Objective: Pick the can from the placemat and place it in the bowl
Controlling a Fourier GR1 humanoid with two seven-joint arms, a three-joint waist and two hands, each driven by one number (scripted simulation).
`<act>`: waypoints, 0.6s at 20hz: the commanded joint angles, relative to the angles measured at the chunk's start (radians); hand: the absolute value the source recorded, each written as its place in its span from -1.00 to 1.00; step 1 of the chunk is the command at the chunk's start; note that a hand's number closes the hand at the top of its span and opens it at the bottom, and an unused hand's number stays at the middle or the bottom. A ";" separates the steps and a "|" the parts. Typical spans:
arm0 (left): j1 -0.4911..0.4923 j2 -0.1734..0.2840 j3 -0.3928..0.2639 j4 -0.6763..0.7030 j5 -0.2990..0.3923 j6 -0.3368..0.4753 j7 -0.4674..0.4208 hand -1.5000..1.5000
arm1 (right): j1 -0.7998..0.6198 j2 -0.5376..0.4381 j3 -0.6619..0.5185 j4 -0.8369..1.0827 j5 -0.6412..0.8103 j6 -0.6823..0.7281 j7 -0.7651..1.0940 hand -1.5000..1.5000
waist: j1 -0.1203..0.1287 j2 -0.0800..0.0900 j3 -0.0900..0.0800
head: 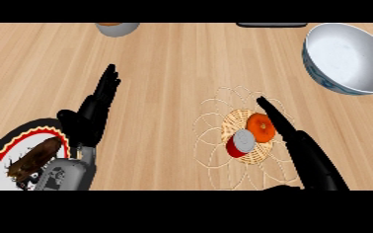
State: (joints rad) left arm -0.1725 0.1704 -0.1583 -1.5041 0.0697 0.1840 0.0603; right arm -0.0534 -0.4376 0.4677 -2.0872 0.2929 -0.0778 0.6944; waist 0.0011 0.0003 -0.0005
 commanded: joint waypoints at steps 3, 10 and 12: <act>0.051 -0.019 0.019 -0.035 -0.027 -0.035 -0.008 0.00 | -0.038 0.105 -0.051 0.077 0.012 0.099 -0.008 -1.00 | 0.000 -0.001 0.000; 0.047 -0.048 0.023 -0.002 -0.063 -0.029 -0.023 0.00 | 0.147 0.089 -0.098 0.001 -0.067 0.128 -0.186 -1.00 | -0.005 -0.001 0.000; 0.002 -0.059 0.048 0.014 -0.053 -0.026 0.006 0.00 | 0.135 0.103 -0.141 0.019 -0.095 0.138 -0.231 -1.00 | -0.005 0.000 0.001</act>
State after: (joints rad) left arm -0.1439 0.1322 -0.1324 -1.5444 0.0255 0.1570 0.0851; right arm 0.0523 -0.3482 0.3721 -2.0557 0.2408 0.0334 0.5243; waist -0.0025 -0.0006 0.0002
